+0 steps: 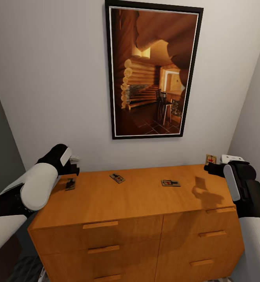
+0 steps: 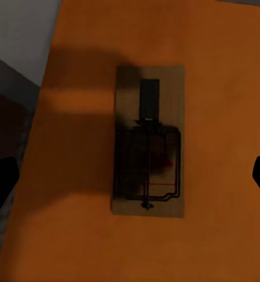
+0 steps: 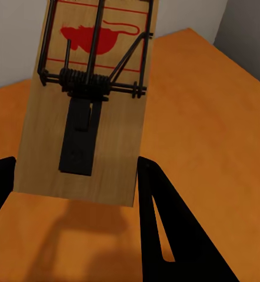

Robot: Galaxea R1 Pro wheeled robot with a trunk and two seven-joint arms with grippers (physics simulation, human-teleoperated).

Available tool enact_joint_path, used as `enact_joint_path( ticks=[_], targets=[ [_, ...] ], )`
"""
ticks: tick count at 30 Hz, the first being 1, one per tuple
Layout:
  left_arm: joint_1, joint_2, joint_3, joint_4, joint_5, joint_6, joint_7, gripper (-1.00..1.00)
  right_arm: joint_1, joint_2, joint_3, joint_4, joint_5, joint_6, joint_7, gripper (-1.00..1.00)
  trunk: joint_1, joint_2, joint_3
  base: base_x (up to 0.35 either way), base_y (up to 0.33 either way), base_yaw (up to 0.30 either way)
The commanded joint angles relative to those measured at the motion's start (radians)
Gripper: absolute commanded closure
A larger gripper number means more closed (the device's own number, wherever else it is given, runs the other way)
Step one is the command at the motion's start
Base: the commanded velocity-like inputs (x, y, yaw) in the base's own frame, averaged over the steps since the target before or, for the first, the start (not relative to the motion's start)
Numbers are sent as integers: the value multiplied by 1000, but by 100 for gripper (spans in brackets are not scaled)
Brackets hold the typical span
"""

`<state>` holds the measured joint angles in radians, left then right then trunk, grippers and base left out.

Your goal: Take the four mousetraps from the cabinet in the bathroom and place them on the bathroom floor. Make sure all four end up on the same floor surface, and ensure that at least two of them are either under or directly next to the same bathroom sink.

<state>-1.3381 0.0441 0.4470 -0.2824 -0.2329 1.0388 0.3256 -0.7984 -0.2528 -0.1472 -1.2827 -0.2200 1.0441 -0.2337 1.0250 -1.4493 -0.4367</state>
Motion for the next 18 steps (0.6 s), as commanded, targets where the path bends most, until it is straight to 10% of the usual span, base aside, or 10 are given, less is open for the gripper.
enact_joint_path(
  ticks=[1,18],
  targets=[
    [-1,-1,9,-1,-8,3,-1,-100,-1,0,0,-1,-14,3,-8,100,0,-1,-1,0,0,0],
    [-1,-2,9,12,-8,-5,12,-100,-1,1,0,-1,-15,3,-8,100,0,-1,-1,0,0,0]
  ],
)
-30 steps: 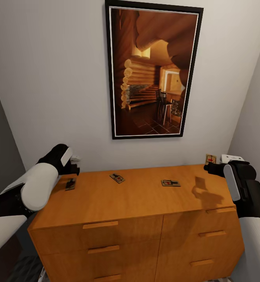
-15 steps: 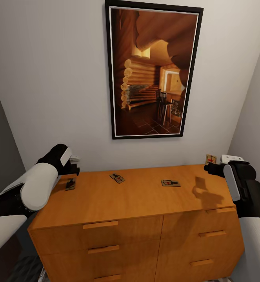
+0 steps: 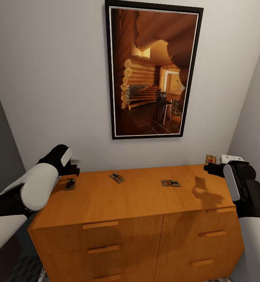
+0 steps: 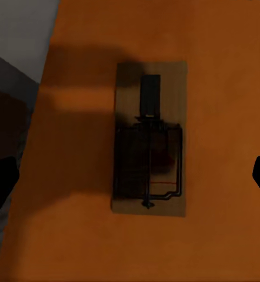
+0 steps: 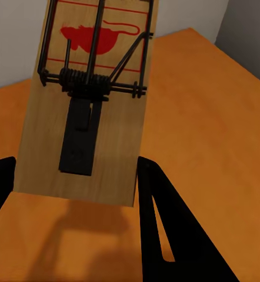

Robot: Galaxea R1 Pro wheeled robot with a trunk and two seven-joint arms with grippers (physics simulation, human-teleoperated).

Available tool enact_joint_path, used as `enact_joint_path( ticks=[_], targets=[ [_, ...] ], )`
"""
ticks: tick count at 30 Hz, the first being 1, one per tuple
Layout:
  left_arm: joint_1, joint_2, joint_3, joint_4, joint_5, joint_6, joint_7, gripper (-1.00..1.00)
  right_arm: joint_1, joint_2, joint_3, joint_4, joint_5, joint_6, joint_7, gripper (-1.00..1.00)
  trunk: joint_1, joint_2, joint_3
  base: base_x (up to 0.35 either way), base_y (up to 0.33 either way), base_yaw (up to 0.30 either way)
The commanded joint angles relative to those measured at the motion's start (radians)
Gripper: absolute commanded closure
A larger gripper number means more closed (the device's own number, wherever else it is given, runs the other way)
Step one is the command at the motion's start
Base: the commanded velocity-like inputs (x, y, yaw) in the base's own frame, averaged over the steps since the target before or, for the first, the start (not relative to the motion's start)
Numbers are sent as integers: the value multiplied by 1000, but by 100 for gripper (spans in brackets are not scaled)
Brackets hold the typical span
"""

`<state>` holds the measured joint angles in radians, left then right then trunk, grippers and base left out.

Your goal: Take the four mousetraps from the cabinet in the bathroom and place them on the bathroom floor. Make sure all four end up on the same floor surface, and ensure that at least two of them are either under or directly next to the same bathroom sink.

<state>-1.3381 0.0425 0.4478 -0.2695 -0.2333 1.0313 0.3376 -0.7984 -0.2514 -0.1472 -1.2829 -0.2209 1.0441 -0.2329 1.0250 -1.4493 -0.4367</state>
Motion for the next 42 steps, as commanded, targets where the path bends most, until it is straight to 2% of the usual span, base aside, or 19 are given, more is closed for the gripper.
enact_joint_path(
  ticks=[1,7,14,20,27,42],
  targets=[
    [-1,-1,8,1,-8,2,12,-100,-1,0,0,0,-14,3,-8,100,0,-1,-1,0,0,0],
    [-1,-5,12,14,-6,1,58,-100,-1,0,0,1,-15,3,-8,100,0,-1,-1,0,0,0],
    [-1,-6,73,23,-4,0,84,-100,-1,0,0,4,-14,3,-8,100,0,-1,-1,0,0,0],
    [-1,-7,99,25,-4,0,133,-100,-1,0,0,5,-14,3,-8,100,0,-1,-1,0,0,0],
    [-1,-14,106,22,-3,0,161,-100,-1,0,0,5,-14,3,-8,100,0,-1,-1,0,0,0],
    [-1,-41,107,21,11,1,168,-100,-1,-2,0,5,-12,3,-8,100,0,-1,-1,0,0,0]
  ],
)
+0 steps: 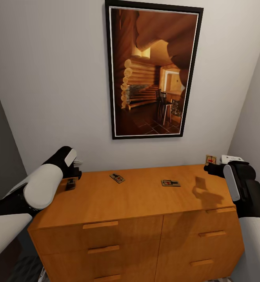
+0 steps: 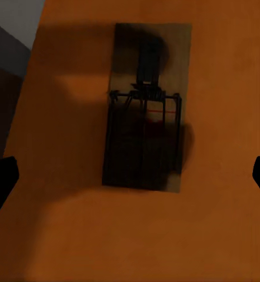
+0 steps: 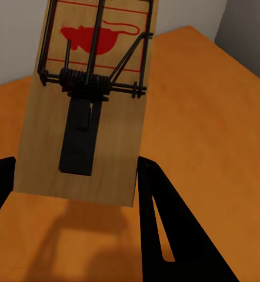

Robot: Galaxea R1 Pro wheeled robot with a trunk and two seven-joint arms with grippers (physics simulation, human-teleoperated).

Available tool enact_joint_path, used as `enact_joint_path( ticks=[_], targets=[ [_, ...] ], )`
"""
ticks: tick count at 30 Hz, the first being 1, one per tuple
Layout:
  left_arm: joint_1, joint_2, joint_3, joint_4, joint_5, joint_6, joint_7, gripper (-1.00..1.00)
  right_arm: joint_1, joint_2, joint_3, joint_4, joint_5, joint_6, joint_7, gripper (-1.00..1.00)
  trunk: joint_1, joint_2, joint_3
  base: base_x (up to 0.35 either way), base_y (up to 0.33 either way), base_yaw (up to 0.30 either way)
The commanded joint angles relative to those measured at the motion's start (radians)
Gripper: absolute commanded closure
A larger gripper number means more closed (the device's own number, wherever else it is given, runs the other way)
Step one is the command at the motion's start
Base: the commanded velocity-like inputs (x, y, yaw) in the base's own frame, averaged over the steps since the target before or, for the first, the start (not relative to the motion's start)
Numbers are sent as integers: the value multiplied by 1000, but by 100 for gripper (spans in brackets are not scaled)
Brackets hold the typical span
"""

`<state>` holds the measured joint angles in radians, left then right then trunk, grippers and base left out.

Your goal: Take the four mousetraps from the cabinet in the bathroom and place them on the bathroom floor. Make sure all four end up on the same floor surface, and ensure that at least two of them are either under or directly next to the same bathroom sink.

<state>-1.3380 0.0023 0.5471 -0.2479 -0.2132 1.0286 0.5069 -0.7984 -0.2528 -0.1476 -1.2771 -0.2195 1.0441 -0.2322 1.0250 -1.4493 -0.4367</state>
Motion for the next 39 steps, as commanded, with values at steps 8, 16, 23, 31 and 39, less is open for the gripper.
enact_joint_path(
  ticks=[8,16,23,31,39],
  targets=[
    [-1,-4,8,0,-4,4,-1,-100,-1,-1,-1,-2,-14,3,-7,100,0,-1,-1,0,0,0],
    [-1,-9,8,2,-3,5,-2,-100,-1,-4,-1,-1,-14,3,-7,100,0,-1,-1,0,0,0],
    [-1,-16,8,4,-3,5,-2,-100,-1,-5,0,-1,-14,3,-7,100,0,-1,-1,0,0,0],
    [-1,-35,8,6,-4,5,-1,-100,-1,-7,-1,-2,-14,3,-7,100,4,-8,-4,0,0,0],
    [-1,-57,8,4,-6,5,-1,-100,-1,-8,-1,-2,-13,3,-7,100,4,-8,-4,0,0,0]
  ],
)
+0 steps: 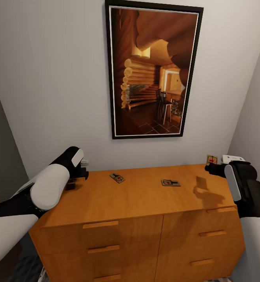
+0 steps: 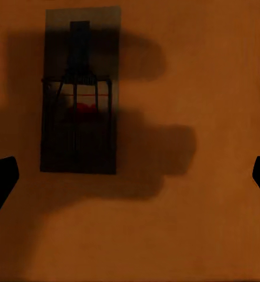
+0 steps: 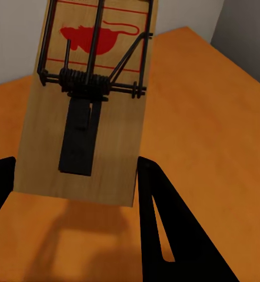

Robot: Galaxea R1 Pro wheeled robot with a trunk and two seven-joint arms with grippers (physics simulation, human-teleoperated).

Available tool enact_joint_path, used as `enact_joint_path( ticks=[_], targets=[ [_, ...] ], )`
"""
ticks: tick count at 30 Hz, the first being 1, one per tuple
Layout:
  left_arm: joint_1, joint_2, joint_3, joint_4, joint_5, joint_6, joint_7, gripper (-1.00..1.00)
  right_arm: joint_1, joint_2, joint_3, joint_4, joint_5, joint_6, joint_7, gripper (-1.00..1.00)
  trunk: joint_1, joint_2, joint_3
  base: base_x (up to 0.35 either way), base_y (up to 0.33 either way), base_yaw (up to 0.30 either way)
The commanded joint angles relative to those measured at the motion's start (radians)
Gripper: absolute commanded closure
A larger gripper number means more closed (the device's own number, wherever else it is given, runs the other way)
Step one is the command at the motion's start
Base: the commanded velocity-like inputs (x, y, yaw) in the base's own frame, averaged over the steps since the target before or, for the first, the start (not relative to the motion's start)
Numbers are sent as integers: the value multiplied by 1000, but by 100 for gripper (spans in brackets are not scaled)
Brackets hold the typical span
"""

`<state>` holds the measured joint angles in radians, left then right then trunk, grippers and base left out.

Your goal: Take the four mousetraps from the cabinet in the bathroom and place them on the bathroom floor. Make sure all four end up on the same floor surface, and ensure that at least two of them are either under or directly next to the same bathroom sink.

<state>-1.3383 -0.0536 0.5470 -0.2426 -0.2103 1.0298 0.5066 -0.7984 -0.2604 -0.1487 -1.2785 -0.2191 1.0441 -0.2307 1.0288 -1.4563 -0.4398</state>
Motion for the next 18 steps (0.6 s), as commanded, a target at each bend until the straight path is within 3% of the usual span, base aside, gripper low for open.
enact_joint_path(
  ticks=[1,9,18],
  targets=[
    [-1,-2,8,-2,-10,4,0,-100,-1,0,0,-1,-14,3,-9,100,0,-1,-1,0,0,0],
    [-1,-4,8,-2,-12,4,0,-100,-1,0,0,-1,-14,3,-9,100,0,-1,-1,0,0,0],
    [-1,-4,8,-4,-12,4,0,-100,-1,0,0,-1,-14,3,-9,100,34,-64,-29,0,0,0]
  ],
)
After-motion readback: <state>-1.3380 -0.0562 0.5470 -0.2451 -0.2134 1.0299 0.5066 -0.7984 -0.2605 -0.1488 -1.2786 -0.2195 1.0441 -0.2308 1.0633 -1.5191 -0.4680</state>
